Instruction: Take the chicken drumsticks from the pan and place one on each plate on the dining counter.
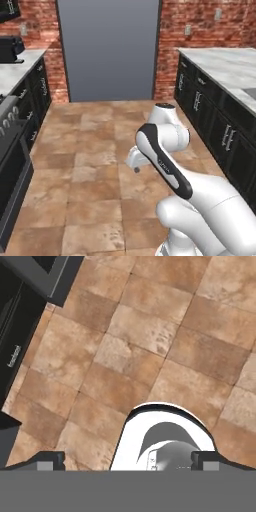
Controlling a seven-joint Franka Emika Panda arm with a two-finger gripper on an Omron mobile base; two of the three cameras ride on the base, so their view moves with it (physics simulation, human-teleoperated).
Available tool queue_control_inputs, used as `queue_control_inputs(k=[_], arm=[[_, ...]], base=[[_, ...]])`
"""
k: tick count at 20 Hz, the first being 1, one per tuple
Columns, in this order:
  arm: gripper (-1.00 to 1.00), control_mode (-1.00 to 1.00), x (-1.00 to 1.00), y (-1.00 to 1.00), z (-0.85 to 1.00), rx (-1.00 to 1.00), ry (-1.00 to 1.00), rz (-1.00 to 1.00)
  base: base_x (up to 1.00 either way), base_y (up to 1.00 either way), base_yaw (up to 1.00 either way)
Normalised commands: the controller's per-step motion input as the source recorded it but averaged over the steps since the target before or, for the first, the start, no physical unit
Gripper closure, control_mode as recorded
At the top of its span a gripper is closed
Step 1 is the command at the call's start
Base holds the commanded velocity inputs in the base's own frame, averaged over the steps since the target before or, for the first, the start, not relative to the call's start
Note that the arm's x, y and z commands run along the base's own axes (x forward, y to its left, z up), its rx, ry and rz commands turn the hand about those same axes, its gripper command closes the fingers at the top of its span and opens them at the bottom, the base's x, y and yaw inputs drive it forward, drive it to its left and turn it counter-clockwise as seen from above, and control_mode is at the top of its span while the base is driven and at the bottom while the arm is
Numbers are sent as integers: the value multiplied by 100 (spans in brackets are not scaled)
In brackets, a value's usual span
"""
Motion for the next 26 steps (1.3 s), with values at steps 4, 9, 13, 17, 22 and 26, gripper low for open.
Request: queue_control_inputs(k=[4,9,13,17,22,26], arm=[[-100,100,0,0,0,0,0,0],[-100,100,0,0,0,0,0,0],[-100,100,0,0,0,0,0,0],[-100,100,0,0,0,0,0,0],[-100,100,0,0,0,0,0,0],[-100,100,0,0,0,0,0,0]], base=[[100,13,34],[100,10,42],[100,8,47],[90,13,58],[65,7,83],[92,0,66]])
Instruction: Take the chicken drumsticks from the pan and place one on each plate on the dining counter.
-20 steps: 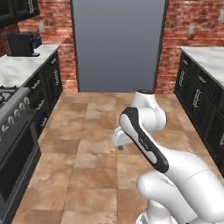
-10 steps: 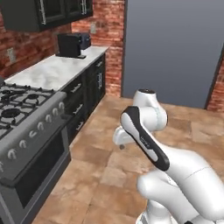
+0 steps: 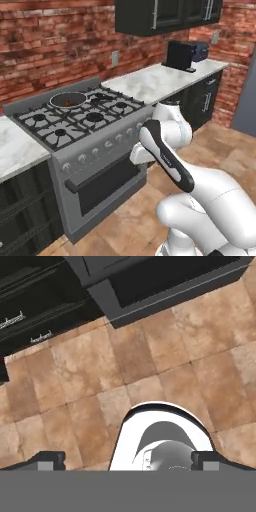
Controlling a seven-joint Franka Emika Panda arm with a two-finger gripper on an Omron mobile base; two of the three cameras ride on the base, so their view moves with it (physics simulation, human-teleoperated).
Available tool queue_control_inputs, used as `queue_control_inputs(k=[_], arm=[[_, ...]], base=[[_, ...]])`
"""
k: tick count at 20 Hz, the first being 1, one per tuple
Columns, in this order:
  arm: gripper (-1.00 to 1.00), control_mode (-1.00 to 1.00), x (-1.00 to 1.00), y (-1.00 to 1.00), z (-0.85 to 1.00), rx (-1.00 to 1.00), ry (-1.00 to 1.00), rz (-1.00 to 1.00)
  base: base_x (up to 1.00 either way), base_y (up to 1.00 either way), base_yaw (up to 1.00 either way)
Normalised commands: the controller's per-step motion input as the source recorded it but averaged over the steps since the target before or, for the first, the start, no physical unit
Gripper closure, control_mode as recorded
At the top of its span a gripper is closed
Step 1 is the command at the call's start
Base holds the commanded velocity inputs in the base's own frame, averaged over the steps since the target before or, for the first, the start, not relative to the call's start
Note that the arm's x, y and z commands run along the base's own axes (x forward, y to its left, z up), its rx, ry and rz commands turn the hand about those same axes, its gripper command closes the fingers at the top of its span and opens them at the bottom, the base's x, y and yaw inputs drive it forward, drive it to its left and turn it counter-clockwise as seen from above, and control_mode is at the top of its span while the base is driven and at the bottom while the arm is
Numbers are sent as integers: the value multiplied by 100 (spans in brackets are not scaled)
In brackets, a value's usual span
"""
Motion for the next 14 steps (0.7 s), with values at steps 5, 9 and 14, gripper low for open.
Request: queue_control_inputs(k=[5,9,14], arm=[[-100,100,0,0,0,0,0,0],[-100,100,0,0,0,0,0,0],[-100,100,0,0,0,0,0,0]], base=[[89,-1,63],[71,-23,50],[64,-37,36]])
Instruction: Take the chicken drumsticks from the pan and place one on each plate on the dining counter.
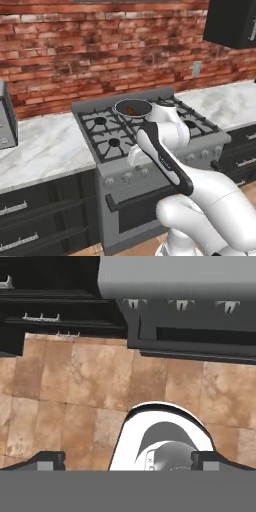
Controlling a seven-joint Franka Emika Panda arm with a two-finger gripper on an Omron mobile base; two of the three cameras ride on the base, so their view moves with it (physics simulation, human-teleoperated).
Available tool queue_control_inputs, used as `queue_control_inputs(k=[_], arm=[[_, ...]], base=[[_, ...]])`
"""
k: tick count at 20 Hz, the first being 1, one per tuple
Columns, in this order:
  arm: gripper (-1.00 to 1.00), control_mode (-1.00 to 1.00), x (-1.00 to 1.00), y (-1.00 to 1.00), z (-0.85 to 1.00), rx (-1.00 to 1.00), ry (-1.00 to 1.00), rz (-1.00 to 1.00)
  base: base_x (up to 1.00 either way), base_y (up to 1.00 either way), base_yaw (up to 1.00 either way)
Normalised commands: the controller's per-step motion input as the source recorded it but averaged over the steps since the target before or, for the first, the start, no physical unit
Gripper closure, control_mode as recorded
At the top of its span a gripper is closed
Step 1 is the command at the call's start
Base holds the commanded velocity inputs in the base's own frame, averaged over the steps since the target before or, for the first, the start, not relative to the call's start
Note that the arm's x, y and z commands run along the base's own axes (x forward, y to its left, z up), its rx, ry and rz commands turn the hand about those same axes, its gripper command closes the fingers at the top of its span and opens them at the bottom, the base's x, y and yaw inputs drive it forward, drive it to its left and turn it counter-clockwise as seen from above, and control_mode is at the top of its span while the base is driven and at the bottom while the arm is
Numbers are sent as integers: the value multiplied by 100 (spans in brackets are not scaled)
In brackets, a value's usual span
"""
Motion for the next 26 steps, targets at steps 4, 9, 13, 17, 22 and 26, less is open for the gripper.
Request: queue_control_inputs(k=[4,9,13,17,22,26], arm=[[-100,100,0,0,0,0,0,0],[-100,100,0,0,0,0,0,0],[-100,100,0,0,0,0,0,0],[-100,100,0,0,0,0,0,0],[-100,100,0,0,0,0,0,0],[-100,100,0,0,0,0,0,0]], base=[[30,-59,27],[47,-42,8],[66,-19,0],[65,-9,0],[48,0,0],[8,0,0]])
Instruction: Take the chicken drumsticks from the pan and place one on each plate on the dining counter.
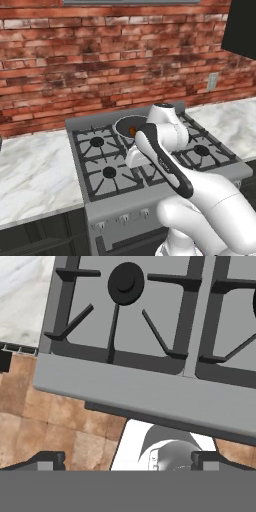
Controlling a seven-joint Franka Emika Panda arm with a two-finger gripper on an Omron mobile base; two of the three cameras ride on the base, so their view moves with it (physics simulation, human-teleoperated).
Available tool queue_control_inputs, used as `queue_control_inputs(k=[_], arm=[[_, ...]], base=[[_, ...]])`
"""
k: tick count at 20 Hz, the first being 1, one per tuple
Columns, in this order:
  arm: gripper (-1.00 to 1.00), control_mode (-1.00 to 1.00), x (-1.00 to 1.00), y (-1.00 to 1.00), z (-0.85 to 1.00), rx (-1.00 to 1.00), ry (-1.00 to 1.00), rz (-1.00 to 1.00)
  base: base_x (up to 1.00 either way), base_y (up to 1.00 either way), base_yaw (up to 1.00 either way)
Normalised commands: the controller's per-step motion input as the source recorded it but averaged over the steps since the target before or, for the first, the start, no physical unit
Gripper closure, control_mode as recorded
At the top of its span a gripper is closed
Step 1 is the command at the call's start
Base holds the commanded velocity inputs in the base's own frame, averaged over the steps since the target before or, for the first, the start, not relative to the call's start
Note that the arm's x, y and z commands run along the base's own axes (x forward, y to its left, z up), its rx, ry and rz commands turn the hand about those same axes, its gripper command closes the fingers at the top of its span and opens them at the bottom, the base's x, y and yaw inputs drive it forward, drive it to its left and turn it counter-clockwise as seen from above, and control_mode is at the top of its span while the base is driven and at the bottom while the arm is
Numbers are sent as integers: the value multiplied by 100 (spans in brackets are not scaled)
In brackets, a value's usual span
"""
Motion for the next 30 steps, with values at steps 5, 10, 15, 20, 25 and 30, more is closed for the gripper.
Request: queue_control_inputs(k=[5,10,15,20,25,30], arm=[[-100,100,0,0,0,0,0,0],[-100,100,0,0,0,0,0,0],[-100,100,0,0,0,0,0,0],[-100,-100,7,0,0,0,-1,0],[-100,-100,48,-5,19,0,-13,0],[-100,-100,72,-3,31,0,-1,-6]], base=[[0,0,0],[0,0,0],[0,0,0],[5,0,0],[0,0,0],[0,0,0]])
